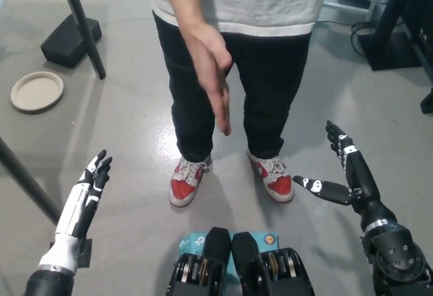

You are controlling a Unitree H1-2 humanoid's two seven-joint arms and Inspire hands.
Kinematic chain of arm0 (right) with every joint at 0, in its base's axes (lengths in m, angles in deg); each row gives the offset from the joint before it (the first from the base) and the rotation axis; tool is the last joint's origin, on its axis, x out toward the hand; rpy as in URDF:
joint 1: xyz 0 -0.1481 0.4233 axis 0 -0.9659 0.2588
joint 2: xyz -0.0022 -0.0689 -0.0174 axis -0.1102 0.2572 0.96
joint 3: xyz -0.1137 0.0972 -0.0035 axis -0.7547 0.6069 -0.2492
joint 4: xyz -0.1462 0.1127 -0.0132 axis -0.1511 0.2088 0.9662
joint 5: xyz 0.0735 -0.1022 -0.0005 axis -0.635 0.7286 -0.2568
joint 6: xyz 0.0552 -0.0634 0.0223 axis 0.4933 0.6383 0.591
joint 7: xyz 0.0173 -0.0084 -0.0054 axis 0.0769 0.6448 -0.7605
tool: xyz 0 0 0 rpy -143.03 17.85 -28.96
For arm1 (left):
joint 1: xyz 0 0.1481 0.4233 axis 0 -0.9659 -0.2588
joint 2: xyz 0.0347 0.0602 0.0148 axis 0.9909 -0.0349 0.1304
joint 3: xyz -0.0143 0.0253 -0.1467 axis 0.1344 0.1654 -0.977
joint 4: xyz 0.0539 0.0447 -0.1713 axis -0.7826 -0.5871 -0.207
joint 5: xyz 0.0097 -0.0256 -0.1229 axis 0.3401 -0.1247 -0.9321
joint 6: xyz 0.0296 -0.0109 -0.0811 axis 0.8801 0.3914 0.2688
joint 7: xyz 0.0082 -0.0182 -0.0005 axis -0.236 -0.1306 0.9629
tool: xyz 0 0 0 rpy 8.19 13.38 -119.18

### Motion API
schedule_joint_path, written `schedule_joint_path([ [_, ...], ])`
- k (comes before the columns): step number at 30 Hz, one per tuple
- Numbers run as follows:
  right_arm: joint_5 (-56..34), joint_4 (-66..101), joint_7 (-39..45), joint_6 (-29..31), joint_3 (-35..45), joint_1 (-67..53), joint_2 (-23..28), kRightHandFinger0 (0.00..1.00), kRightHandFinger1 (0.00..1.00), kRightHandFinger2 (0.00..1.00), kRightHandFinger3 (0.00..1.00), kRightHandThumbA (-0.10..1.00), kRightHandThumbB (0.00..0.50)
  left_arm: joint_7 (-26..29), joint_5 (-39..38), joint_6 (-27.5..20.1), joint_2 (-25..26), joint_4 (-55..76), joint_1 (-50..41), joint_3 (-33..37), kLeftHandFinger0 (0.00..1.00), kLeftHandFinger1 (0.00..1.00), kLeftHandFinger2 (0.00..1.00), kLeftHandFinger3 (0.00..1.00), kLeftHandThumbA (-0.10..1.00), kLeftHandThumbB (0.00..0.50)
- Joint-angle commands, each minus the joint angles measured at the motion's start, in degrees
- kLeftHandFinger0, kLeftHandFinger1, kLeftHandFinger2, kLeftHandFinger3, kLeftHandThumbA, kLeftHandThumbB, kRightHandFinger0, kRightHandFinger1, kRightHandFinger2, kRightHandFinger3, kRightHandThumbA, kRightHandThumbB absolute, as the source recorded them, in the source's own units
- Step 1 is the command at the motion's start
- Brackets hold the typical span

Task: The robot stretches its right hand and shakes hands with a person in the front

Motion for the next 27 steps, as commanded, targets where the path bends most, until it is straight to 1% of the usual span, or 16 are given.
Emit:
schedule_joint_path([
  [1, -0.2, 4.9, -1.1, -0.4, 0.9, 0.2, -0.9, 1.00, 1.00, 1.00, 1.00, 1.00, 0.361, -0.4, -0.1, -2.9, 0.7, 0.6, 0.2, -0.3, 1.00, 1.00, 1.00, 1.00, 0.98, 0.102],
  [2, 0.0, 10.6, -1.2, -3.6, 0.8, -0.3, -1.7, 1.00, 1.00, 1.00, 1.00, 1.00, 0.370, -0.2, 0.2, -2.6, 0.7, 0.6, 0.2, -0.4, 1.00, 1.00, 1.00, 1.00, 0.98, 0.109],
  [3, 0.3, 15.6, -0.7, -6.2, 0.4, -0.4, -2.2, 1.00, 1.00, 1.00, 1.00, 1.00, 0.380, 0.0, 0.2, -2.8, 0.6, 0.5, 0.3, -0.4, 1.00, 1.00, 1.00, 1.00, 0.98, 0.104],
  [6, 0.5, 16.4, -0.6, -7.1, 0.4, -0.6, -2.3, 1.00, 1.00, 1.00, 1.00, 1.00, 0.380, -0.1, 0.2, -2.8, 0.6, 0.5, 0.3, -0.4, 1.00, 1.00, 1.00, 1.00, 0.98, 0.105],
  [7, 0.5, 21.7, 0.8, -10.4, -0.7, 0.2, -2.5, 1.00, 1.00, 1.00, 1.00, 1.00, 0.409, -0.1, 0.0, -3.0, 0.6, 0.2, 0.3, -0.5, 1.00, 1.00, 1.00, 1.00, 0.98, 0.105],
  [9, 1.1, 25.8, 1.5, -13.3, -1.7, 1.0, -2.5, 1.00, 1.00, 1.00, 1.00, 1.00, 0.409, 0.0, 0.2, -3.3, 0.6, 0.0, 0.3, -0.5, 1.00, 1.00, 1.00, 1.00, 0.99, 0.106],
  [11, 1.0, 26.2, 1.4, -13.9, -1.8, 0.9, -2.4, 1.00, 1.00, 1.00, 1.00, 1.00, 0.410, 0.0, 0.2, -3.3, 0.6, 0.0, 0.3, -0.5, 1.00, 1.00, 1.00, 1.00, 0.99, 0.106],
  [12, 1.9, 29.3, 2.4, -17.4, -2.9, 2.6, -2.3, 1.00, 1.00, 1.00, 1.00, 1.00, 0.407, -0.1, 0.2, -3.5, 0.8, -0.1, 0.3, -0.5, 1.00, 1.00, 1.00, 1.00, 0.99, 0.094],
  [14, 1.9, 30.0, 2.4, -18.5, -3.2, 2.8, -2.1, 1.00, 1.00, 1.00, 1.00, 1.00, 0.408, -0.1, 0.2, -3.6, 0.8, -0.1, 0.3, -0.5, 1.00, 1.00, 1.00, 1.00, 0.99, 0.094],
  [15, 2.7, 30.6, 2.7, -20.5, -3.7, 4.8, -2.0, 1.00, 1.00, 1.00, 1.00, 1.00, 0.381, 0.2, 0.5, -3.5, 0.7, -0.2, 0.5, -0.5, 1.00, 1.00, 1.00, 1.00, 0.99, 0.098],
  [16, 3.1, 30.6, 2.9, -21.8, -4.1, 6.5, -2.0, 1.00, 1.00, 1.00, 1.00, 1.00, 0.374, 0.1, 0.3, -3.7, 0.7, -0.4, 0.6, -0.6, 1.00, 1.00, 1.00, 1.00, 0.99, 0.091],
  [19, 3.0, 30.8, 2.8, -22.6, -4.3, 6.7, -1.9, 1.00, 1.00, 1.00, 1.00, 1.00, 0.373, 0.1, 0.3, -3.8, 0.7, -0.5, 0.6, -0.6, 1.00, 1.00, 1.00, 1.00, 0.98, 0.090],
  [21, 5.1, 26.1, 2.7, -23.8, -5.4, 11.9, -2.0, 1.00, 1.00, 1.00, 1.00, 1.00, 0.383, -0.7, -0.7, -3.5, 0.7, 0.0, 0.3, -0.6, 1.00, 1.00, 1.00, 1.00, 0.98, 0.097],
  [24, 5.1, 25.8, 2.6, -24.2, -5.6, 12.3, -2.0, 1.00, 1.00, 1.00, 1.00, 1.00, 0.383, -0.7, -0.8, -3.4, 0.7, 0.1, 0.3, -0.6, 1.00, 1.00, 1.00, 1.00, 0.98, 0.099],
  [25, 5.3, 21.4, 2.2, -24.5, -5.8, 15.8, -2.8, 1.00, 1.00, 1.00, 1.00, 1.00, 0.363, -0.1, -0.1, -3.5, 0.6, -0.3, 0.4, -0.7, 1.00, 1.00, 1.00, 1.00, 0.98, 0.104],
  [27, 6.5, 17.7, 1.1, -23.6, -6.1, 18.2, -3.1, 1.00, 1.00, 1.00, 1.00, 1.00, 0.358, -0.1, -0.3, -3.1, 0.4, 0.1, 0.2, -0.8, 1.00, 1.00, 1.00, 1.00, 0.98, 0.109],
])
